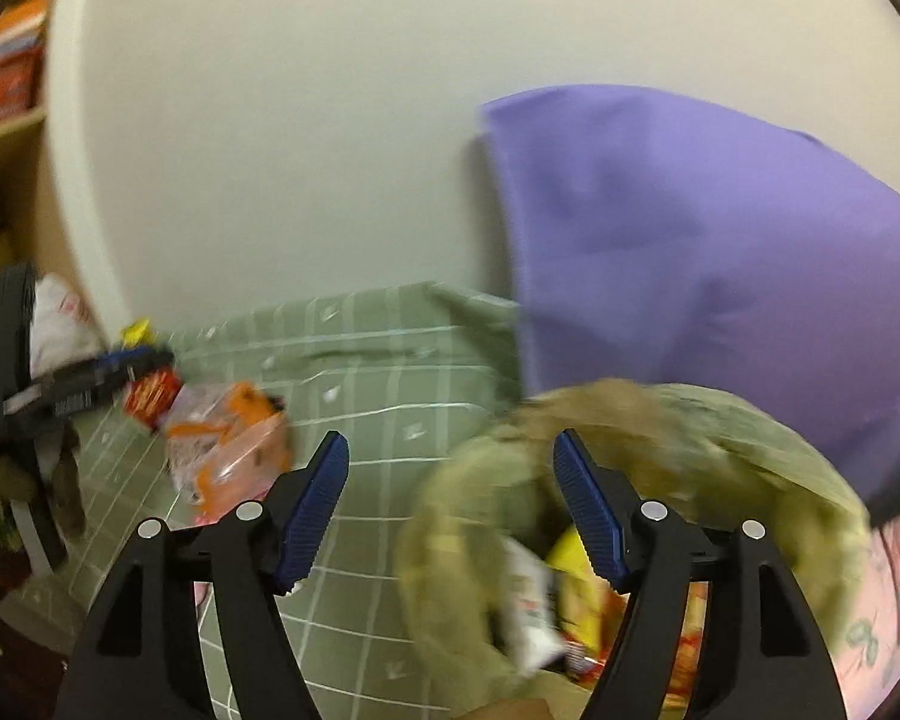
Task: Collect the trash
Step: 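Move both tools back toward the remaining items on the table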
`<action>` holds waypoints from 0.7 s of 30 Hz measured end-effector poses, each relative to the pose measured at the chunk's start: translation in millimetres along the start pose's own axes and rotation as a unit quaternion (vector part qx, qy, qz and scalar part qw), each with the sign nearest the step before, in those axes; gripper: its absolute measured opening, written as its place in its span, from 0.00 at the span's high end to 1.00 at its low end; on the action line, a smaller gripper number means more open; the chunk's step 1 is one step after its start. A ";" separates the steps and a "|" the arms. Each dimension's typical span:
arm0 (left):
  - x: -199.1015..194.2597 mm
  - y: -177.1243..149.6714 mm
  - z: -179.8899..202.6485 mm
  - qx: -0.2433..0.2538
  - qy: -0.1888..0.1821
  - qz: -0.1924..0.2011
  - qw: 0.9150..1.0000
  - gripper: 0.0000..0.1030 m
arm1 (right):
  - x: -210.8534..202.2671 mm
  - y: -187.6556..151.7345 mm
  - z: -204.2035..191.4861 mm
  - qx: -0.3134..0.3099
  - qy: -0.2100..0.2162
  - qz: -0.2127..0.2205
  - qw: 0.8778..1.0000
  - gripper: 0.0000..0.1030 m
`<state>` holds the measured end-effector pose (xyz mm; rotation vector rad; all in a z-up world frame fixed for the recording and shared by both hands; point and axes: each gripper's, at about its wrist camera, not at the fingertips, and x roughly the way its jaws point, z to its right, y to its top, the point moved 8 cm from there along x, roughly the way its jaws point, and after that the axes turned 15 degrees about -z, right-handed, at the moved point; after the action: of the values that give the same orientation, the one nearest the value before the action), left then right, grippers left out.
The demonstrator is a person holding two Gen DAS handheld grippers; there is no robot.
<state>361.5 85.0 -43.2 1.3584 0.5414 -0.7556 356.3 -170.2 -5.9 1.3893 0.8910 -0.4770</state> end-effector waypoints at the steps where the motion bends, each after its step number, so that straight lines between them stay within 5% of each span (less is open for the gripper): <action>1: -4.8 -1.9 -30.6 -0.031 0.029 0.006 0.999 0.42 | 4.4 2.0 -7.4 -0.012 -0.001 -0.002 1.000 0.35; 8: -20.6 -19.4 -143.2 -0.113 0.087 0.000 0.990 0.42 | 40.1 14.1 -54.3 -0.055 0.029 -0.028 0.998 0.35; 13: -11.8 -25.6 -168.8 -0.100 0.101 -0.024 0.990 0.42 | 54.9 15.9 -77.7 -0.060 0.048 -0.024 0.997 0.35; 21: 33.1 24.0 -184.0 -0.061 0.141 -0.033 0.988 0.44 | 76.9 -6.6 -110.3 -0.088 0.052 -0.063 0.993 0.35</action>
<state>415.8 261.8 -79.6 1.3457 0.8465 -0.5755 369.5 -48.9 -63.0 1.2104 1.0839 -0.4132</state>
